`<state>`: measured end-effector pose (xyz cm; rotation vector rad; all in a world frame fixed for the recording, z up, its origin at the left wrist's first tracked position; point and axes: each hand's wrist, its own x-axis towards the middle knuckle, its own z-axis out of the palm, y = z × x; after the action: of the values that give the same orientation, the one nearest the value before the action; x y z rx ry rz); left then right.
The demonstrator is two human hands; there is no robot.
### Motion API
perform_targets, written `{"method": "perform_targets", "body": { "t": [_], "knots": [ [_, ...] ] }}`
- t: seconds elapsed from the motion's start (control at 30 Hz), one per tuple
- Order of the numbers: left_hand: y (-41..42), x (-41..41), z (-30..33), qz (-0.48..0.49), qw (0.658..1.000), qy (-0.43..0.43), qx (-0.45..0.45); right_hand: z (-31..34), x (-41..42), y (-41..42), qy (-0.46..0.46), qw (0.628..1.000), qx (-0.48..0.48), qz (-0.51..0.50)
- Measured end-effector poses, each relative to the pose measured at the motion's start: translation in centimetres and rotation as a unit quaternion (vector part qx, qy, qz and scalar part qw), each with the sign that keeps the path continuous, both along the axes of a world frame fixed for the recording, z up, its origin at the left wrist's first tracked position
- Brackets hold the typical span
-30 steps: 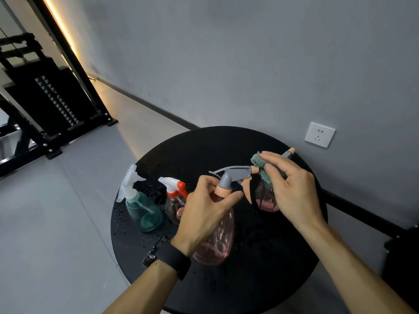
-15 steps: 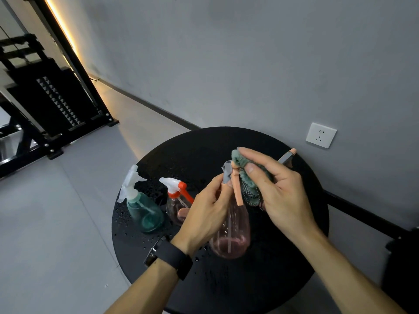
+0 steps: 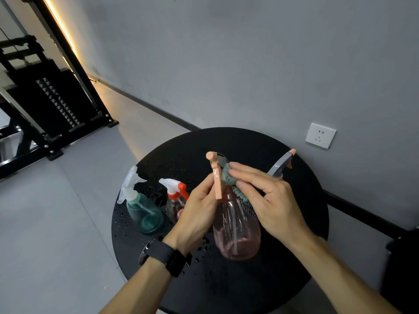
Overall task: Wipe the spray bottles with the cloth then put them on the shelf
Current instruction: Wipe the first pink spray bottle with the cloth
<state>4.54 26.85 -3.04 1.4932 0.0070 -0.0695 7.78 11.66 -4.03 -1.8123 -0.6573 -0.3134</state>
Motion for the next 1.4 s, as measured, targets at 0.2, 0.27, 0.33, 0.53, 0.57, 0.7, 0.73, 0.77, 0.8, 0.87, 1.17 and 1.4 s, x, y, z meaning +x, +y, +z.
{"method": "perform_targets", "body": {
  "t": [0.2,0.27,0.33,0.53,0.57,0.7,0.73,0.77,0.8,0.87,1.17,1.4],
  "knots": [
    [0.6,0.5,0.2,0.031,0.995,0.022,-0.089,-0.5,0.6,-0.8,0.034,0.999,-0.025,-0.018],
    [0.6,0.7,0.3,0.032,0.992,0.025,-0.118,-0.3,0.7,-0.9,0.035,0.998,-0.005,-0.049],
    [0.7,0.8,0.2,0.034,0.99,0.033,-0.131,0.1,0.7,-0.9,0.032,0.996,0.033,-0.081],
    [0.3,0.5,-0.2,0.011,0.989,0.076,-0.127,0.7,0.4,0.0,-0.085,0.99,0.004,-0.109],
    [0.1,0.5,-0.2,0.003,0.989,0.079,-0.126,0.6,0.3,0.2,-0.095,0.99,-0.008,-0.102],
    [-0.1,0.4,-0.3,0.005,0.99,0.075,-0.119,-0.2,0.2,0.8,-0.108,0.989,-0.066,-0.082],
    [0.0,0.4,-0.3,0.005,0.991,0.075,-0.115,-0.4,0.3,0.8,-0.109,0.988,-0.075,-0.083],
    [0.1,0.4,-0.3,0.001,0.991,0.077,-0.109,-0.7,0.3,0.7,-0.111,0.987,-0.082,-0.087],
    [0.2,0.3,-0.4,-0.005,0.991,0.078,-0.106,-0.9,0.4,0.7,-0.111,0.986,-0.086,-0.09],
    [0.4,0.3,-0.3,-0.009,0.991,0.079,-0.105,-1.2,0.5,0.4,-0.106,0.986,-0.089,-0.097],
    [0.2,0.3,0.3,0.004,0.992,0.07,-0.1,-1.8,1.0,-0.7,-0.058,0.986,-0.1,-0.117],
    [0.3,0.7,0.3,0.028,0.999,0.018,-0.019,-1.7,1.4,-1.8,-0.021,0.985,-0.074,-0.157]
  ]
}}
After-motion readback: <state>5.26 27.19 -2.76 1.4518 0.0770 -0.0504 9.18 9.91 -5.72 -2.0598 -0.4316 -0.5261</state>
